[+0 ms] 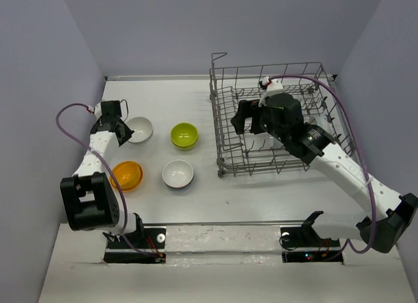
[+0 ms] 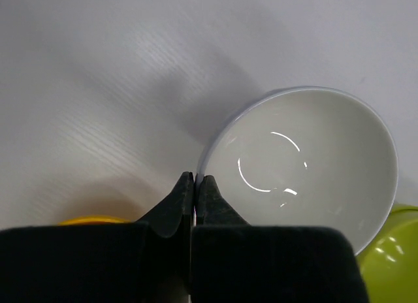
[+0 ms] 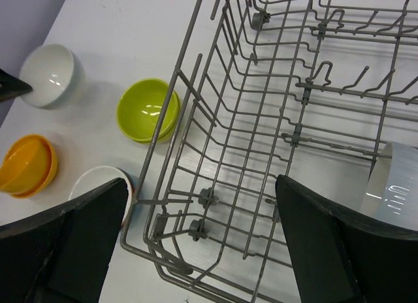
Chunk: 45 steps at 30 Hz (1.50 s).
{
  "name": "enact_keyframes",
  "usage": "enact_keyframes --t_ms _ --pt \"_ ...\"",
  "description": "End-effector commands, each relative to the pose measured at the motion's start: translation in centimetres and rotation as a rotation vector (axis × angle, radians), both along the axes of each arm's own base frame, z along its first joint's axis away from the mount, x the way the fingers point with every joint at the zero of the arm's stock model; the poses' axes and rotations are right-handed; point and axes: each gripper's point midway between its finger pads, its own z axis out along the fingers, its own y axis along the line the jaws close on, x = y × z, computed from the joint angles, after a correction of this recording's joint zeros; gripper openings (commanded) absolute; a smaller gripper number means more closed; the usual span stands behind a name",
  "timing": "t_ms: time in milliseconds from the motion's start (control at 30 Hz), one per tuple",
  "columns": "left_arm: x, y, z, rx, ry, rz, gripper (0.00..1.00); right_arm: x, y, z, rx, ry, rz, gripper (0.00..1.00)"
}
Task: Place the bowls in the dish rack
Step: Pick up the bowl from the center of the board, then pass from the left arm to the right
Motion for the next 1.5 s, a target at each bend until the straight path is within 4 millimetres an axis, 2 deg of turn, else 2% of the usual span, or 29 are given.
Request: enact_keyframes --t_ms 0,33,67,100,133,167,200,233,267,300,333,400,467,500,533,567,633,667,733,800,900,1067,1267,1467 --pt "3.4 -0.8 13.9 0.041 -0.339 -0.088 0.0 1.0 1.0 4.3 0.051 -0.089 0.013 1.0" --pt "3.4 -1.1 15.3 0.052 -0.359 -0.104 0.0 1.2 1.2 4.5 0.054 -0.088 0.012 1.0" --pt "3.5 -1.4 17.6 0.064 -0.389 -0.12 0.0 1.3 1.4 5.0 0.064 -0.091 0.014 1.0" --pt "3.4 -1.8 18.7 0.07 -0.401 -0.139 0.0 1.7 2.2 4.6 0.061 -0.076 0.031 1.0" --pt "3.5 -3.1 19.6 0.071 -0.41 -0.179 0.0 1.9 2.6 4.8 0.069 -0.068 0.041 1.0" --pt "3.4 -3.9 21.3 0.08 -0.431 -0.204 0.0 2.2 3.1 6.4 0.093 -0.086 0.05 1.0" --pt "3.3 -4.1 22.1 0.096 -0.441 -0.207 0.0 2.8 4.3 5.8 0.089 -0.059 0.072 0.99" --pt "3.2 -6.8 22.7 0.093 -0.451 -0.272 0.0 3.1 4.8 6.0 0.092 -0.051 0.083 0.98" --pt "3.1 -7.6 23.9 0.103 -0.466 -0.291 0.0 3.4 5.3 8.3 0.122 -0.084 0.089 0.97" --pt "3.0 -8.2 24.5 0.115 -0.472 -0.297 0.0 3.6 5.9 8.7 0.126 -0.086 0.098 0.95" --pt "3.1 -8.9 24.6 0.116 -0.47 -0.314 0.0 4.4 6.6 8.3 0.115 -0.074 0.098 0.94" --pt "3.2 -10.9 25.4 0.114 -0.483 -0.36 0.0 5.1 8.4 9.7 0.123 -0.093 0.114 0.9" --pt "3.2 -12.2 26.3 0.119 -0.502 -0.386 0.0 5.4 9.1 10.4 0.112 -0.099 0.111 0.87" --pt "3.4 -12.7 26.3 0.124 -0.499 -0.399 0.0 5.5 9.5 12.4 0.133 -0.133 0.111 0.86" --pt "3.4 -13.1 26.4 0.126 -0.502 -0.409 0.0 5.5 10.1 12.4 0.122 -0.137 0.114 0.85" --pt "3.4 -13.6 27.0 0.128 -0.513 -0.418 0.0 5.7 11.4 11.3 0.1 -0.117 0.124 0.84" --pt "3.6 -14.6 27.0 0.139 -0.512 -0.441 0.0 5.9 12.0 12.3 0.103 -0.137 0.111 0.82" --pt "3.6 -14.9 27.4 0.143 -0.519 -0.448 0.0 6.1 12.9 11.1 0.078 -0.12 0.112 0.81" --pt "3.5 -16.0 27.5 0.147 -0.522 -0.477 0.0 6.2 13.4 11.2 0.074 -0.124 0.107 0.81" --pt "3.6 -16.5 27.7 0.152 -0.523 -0.488 0.0 6.5 14.1 10.4 0.061 -0.112 0.103 0.77" --pt "3.4 -17.2 28.1 0.157 -0.533 -0.507 0.0 7.1 14.2 9.7 0.046 -0.103 0.08 0.71" --pt "3.3 -17.5 28.6 0.164 -0.543 -0.525 0.0 8.2 13.9 8.2 0.007 -0.086 0.024 0.67" --pt "3.0 -17.7 28.8 0.169 -0.548 -0.543 0.0 8.5 13.5 8.6 -0.007 -0.109 -0.018 0.65" --pt "2.7 -17.7 28.7 0.17 -0.548 -0.547 0.0 8.9 14.1 8.2 -0.005 -0.102 -0.015 0.5"
